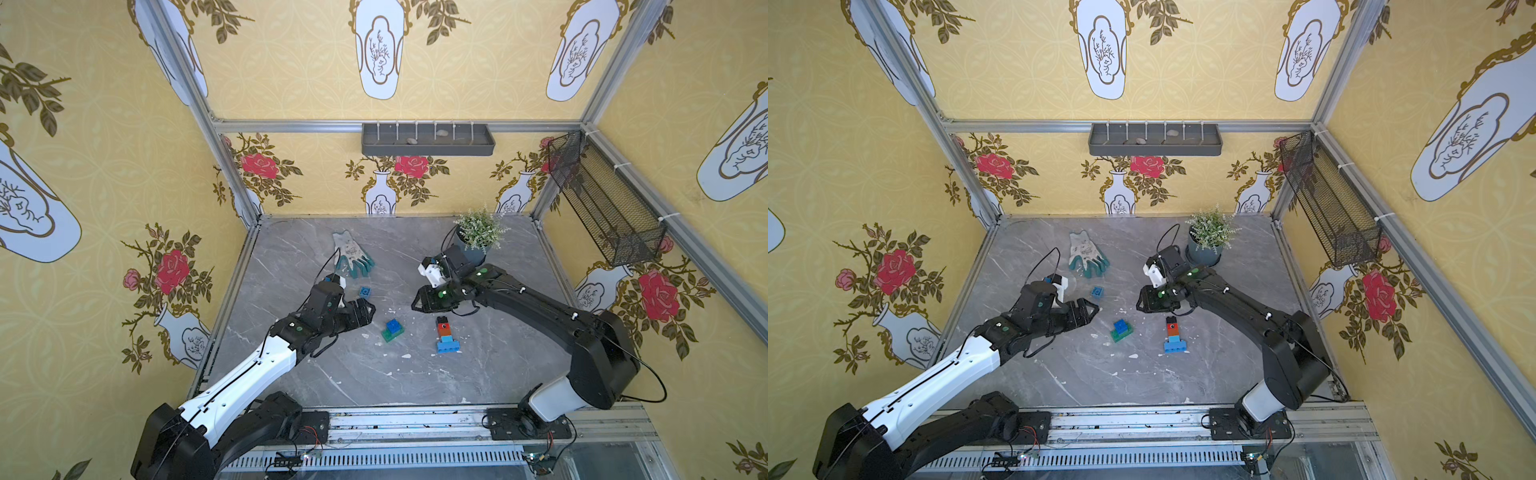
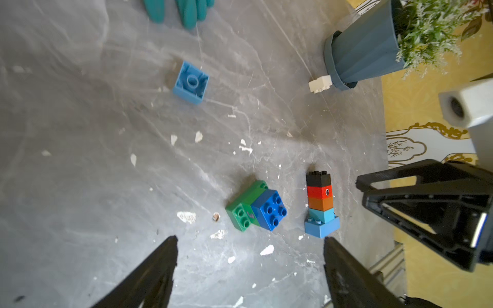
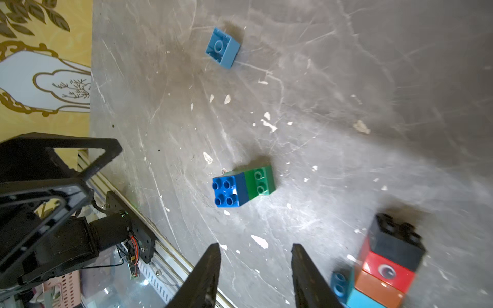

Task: Assemble the number 1 with lego
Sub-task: Assemble the lego brick with the lego brick.

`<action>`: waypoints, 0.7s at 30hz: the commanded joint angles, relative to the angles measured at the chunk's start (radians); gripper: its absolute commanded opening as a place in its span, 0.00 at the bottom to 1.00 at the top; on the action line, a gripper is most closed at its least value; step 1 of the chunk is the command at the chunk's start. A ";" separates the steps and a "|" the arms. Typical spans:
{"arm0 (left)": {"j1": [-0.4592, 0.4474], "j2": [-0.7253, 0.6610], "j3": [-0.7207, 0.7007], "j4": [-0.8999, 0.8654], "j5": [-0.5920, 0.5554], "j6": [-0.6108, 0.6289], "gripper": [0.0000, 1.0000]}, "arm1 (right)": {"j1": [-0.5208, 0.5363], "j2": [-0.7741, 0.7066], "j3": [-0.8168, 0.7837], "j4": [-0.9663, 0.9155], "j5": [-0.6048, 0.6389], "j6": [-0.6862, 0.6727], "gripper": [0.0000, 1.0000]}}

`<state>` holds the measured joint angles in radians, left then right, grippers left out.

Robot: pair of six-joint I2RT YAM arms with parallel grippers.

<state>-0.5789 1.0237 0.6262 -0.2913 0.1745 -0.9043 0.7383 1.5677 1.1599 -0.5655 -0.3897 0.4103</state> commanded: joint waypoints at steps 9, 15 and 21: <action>-0.008 0.120 -0.093 0.254 0.192 -0.264 0.67 | 0.054 0.158 0.065 0.064 -0.050 0.040 0.37; -0.019 0.183 -0.106 0.296 0.186 -0.303 0.56 | 0.064 0.221 0.098 0.065 -0.069 0.036 0.36; -0.033 0.247 -0.117 0.373 0.227 -0.327 0.50 | 0.080 0.242 0.108 0.069 -0.061 0.038 0.35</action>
<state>-0.6094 1.2461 0.5190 0.0105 0.3683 -1.2091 0.8139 1.8008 1.2575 -0.5163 -0.4419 0.4473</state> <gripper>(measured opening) 0.507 0.348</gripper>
